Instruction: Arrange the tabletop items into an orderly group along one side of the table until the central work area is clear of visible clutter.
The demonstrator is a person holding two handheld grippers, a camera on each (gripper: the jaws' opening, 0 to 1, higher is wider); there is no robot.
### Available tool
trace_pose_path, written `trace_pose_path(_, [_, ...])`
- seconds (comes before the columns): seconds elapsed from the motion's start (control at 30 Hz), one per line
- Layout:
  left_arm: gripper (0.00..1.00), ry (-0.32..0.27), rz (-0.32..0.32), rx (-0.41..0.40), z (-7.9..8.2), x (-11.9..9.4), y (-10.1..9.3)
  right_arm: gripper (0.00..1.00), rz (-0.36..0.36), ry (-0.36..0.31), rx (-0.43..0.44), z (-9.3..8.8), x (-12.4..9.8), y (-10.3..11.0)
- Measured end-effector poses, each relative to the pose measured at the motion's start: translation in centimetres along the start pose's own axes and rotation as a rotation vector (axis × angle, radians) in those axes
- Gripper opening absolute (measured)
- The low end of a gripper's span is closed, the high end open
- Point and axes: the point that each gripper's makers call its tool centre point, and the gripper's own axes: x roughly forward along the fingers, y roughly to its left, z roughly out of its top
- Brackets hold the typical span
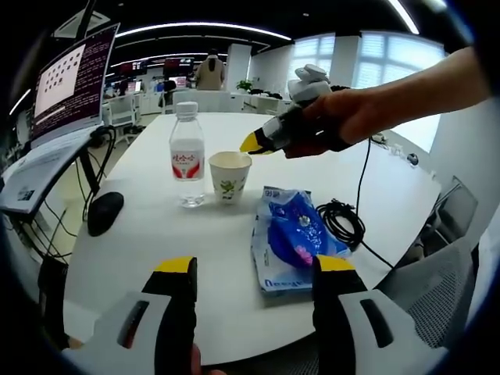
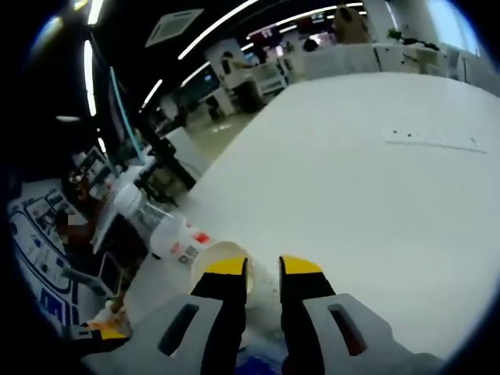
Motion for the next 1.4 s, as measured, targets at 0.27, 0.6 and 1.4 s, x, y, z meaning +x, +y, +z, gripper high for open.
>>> trace_pose_path(0.27, [0.59, 0.009, -0.004, 0.011, -0.2, 0.1, -0.2, 0.14, -0.018, -0.075, 0.04, 0.0, -3.3, -2.9])
trace_pose_path(0.6, [0.59, 0.027, -0.003, 0.014, -0.5, 0.2, -0.2, 0.14, -0.069, -0.081, 0.081, -3.5, -7.3, -7.0])
trace_pose_path(1.4, [0.59, 0.064, -0.001, 0.021, -1.2, 0.4, -0.2, 0.2, -0.163, 0.018, 0.007, -13.0, -13.9, -10.2])
